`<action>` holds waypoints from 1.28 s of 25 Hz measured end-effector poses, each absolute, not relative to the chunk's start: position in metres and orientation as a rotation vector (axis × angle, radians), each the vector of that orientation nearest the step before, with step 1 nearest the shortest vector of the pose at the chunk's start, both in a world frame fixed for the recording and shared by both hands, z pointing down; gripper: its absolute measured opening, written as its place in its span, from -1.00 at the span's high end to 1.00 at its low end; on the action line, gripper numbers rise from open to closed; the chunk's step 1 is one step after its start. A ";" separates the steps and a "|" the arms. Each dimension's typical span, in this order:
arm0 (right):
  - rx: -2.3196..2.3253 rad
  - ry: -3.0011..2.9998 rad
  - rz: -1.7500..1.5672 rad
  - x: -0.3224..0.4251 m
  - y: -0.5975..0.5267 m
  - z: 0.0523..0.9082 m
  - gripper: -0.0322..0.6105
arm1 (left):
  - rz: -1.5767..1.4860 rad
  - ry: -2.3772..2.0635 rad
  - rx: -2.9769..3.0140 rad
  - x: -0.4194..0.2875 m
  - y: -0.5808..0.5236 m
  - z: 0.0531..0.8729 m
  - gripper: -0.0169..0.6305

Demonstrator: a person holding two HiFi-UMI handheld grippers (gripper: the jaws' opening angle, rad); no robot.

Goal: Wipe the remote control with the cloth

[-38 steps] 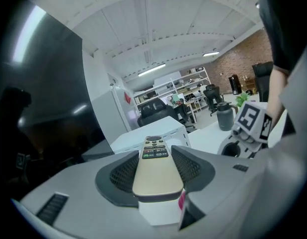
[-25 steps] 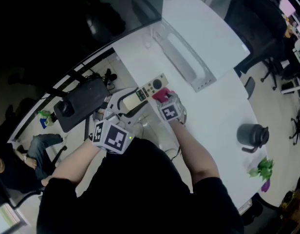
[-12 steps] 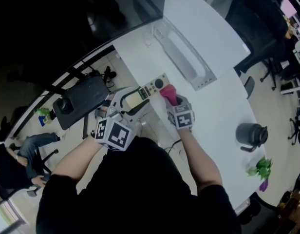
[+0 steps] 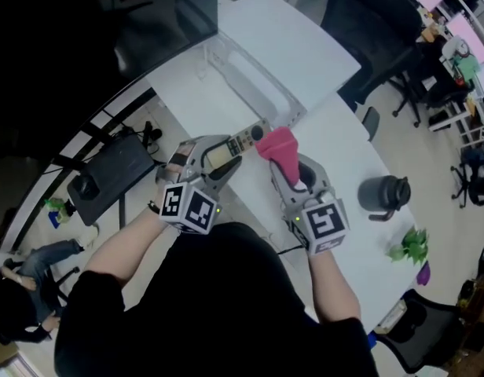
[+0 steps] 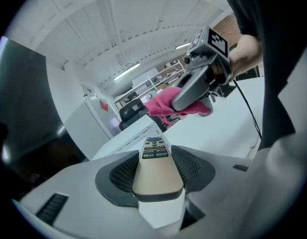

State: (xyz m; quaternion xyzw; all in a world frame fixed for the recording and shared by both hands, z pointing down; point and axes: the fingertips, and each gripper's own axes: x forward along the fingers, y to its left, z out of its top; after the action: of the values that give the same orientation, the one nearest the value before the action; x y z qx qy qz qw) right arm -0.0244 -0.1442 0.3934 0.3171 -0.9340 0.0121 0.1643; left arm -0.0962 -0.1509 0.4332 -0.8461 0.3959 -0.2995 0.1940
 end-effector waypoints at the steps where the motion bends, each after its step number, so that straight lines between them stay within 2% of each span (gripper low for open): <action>1: 0.856 -2.671 -0.017 -0.028 -0.137 0.385 0.54 | -0.835 1.084 -2.366 -0.086 -0.151 0.433 0.30; 11: 0.573 -2.539 -0.073 -0.038 -0.092 0.389 0.55 | -0.772 0.832 -2.240 -0.009 -0.131 0.412 0.30; 32: 0.956 -2.531 0.150 0.071 -0.128 0.378 0.55 | -0.620 0.735 -2.263 -0.001 -0.091 0.399 0.30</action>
State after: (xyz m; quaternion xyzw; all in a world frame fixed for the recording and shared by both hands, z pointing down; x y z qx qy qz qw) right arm 0.0710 -0.1282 0.3782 0.3445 -0.9123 0.0542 0.2146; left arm -0.0007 -0.0911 0.3990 -0.8673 0.2815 -0.2377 0.3347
